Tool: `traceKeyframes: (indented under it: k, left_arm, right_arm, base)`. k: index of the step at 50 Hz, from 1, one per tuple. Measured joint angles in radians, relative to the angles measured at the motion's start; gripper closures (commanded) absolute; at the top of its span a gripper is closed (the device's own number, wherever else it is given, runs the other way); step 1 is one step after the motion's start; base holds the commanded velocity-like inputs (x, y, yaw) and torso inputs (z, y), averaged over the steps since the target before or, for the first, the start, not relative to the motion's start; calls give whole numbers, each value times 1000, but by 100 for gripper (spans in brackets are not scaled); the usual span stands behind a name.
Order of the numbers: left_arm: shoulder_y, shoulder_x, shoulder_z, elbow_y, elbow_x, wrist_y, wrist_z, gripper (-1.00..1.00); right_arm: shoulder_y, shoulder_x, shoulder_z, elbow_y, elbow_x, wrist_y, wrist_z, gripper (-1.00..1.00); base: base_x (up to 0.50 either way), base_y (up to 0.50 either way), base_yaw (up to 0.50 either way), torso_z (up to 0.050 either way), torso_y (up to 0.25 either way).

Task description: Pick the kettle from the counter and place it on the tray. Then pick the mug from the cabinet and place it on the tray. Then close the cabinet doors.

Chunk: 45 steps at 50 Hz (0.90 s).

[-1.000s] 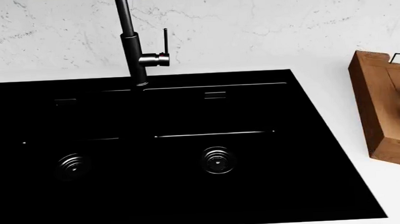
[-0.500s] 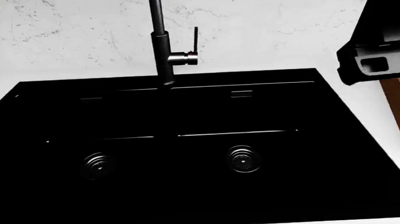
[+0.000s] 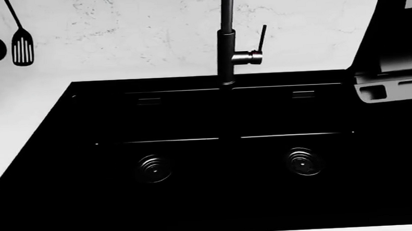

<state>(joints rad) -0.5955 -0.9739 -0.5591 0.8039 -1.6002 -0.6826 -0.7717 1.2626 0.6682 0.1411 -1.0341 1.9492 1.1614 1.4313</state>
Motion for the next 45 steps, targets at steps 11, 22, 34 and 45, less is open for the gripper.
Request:
traceKeyframes:
  k: [11,22,34,45]
  left_arm:
    - [0,0,3,0,3,0,0,-100]
    - [-12,-8,13,-6,2,1,-17,-100]
    - [-60,-60,60,-7,39,-15,-78,-100]
    - [-180,-164,141,-60,101,-30,-186,-100]
  right_arm:
    - [-10,-24,21,1,9,29,4,-100]
    - [-13,-39,32,4,17,44,8,-100]
    - [-25,-50,48,10,28,48,4,-100]
    - [-47,-53,75,11,35,48,-5,-100]
  base:
    - [2,500,0,0,0]
    - [2,500,0,0,0]
    - [1,125,0,0,0]
    - [0,0,0,0,0]
